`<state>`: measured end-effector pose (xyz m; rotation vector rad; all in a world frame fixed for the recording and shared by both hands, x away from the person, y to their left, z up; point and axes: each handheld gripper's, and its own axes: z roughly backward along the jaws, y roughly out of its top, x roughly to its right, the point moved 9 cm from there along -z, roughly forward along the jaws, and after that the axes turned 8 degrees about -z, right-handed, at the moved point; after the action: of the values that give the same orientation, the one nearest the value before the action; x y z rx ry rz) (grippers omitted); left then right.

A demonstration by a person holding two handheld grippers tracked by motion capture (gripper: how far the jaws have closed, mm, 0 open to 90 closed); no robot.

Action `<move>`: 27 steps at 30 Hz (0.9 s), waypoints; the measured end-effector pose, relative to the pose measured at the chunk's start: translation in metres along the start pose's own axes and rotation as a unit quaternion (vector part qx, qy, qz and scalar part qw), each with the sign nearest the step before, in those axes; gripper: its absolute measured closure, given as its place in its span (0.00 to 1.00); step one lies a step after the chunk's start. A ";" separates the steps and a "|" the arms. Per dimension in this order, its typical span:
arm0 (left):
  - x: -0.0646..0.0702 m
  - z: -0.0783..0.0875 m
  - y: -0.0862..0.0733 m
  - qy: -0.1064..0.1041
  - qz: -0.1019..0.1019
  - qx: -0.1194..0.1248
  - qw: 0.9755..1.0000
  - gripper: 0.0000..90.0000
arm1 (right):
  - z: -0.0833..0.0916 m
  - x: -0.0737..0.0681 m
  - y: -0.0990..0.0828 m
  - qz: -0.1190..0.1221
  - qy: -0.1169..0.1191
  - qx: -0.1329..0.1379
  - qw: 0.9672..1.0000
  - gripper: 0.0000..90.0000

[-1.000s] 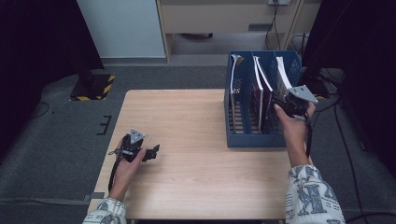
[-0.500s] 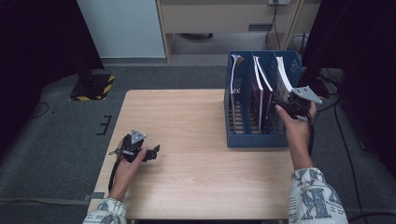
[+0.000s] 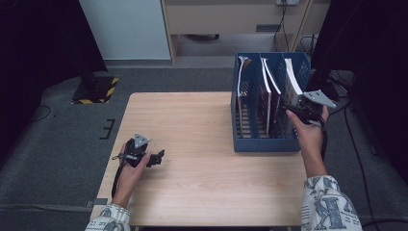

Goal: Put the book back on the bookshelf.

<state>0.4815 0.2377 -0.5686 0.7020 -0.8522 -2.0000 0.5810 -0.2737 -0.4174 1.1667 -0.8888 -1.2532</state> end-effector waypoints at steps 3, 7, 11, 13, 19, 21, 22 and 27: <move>0.001 -0.001 0.000 -0.001 -0.001 -0.002 1.000 0.03 | 0.002 0.001 0.000 -0.004 0.000 -0.001 1.000 0.14; 0.001 -0.001 -0.001 -0.001 -0.001 -0.003 1.000 0.03 | 0.003 0.001 -0.001 -0.005 0.004 -0.003 1.000 0.13; 0.001 -0.001 -0.001 -0.002 -0.001 -0.004 1.000 0.03 | 0.005 0.002 -0.003 -0.004 0.007 -0.007 1.000 0.13; 0.001 -0.001 -0.001 -0.002 -0.002 -0.003 1.000 0.03 | 0.006 0.002 -0.003 -0.003 0.007 -0.008 1.000 0.13; 0.001 -0.001 -0.001 -0.001 -0.002 -0.004 1.000 0.04 | 0.010 0.002 -0.005 -0.002 0.014 -0.015 1.000 0.11; 0.001 -0.001 -0.001 -0.002 -0.004 -0.004 1.000 0.04 | 0.011 0.003 -0.006 0.000 0.016 -0.018 1.000 0.11; 0.001 -0.001 -0.001 -0.002 -0.004 -0.004 1.000 0.04 | 0.012 0.003 -0.006 -0.003 0.017 -0.017 1.000 0.10; 0.001 -0.001 -0.001 -0.001 -0.002 -0.004 1.000 0.04 | 0.013 0.003 -0.008 -0.002 0.021 -0.021 1.000 0.10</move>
<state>0.4811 0.2375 -0.5701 0.6985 -0.8448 -2.0070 0.5672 -0.2782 -0.4222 1.1577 -0.8253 -1.2399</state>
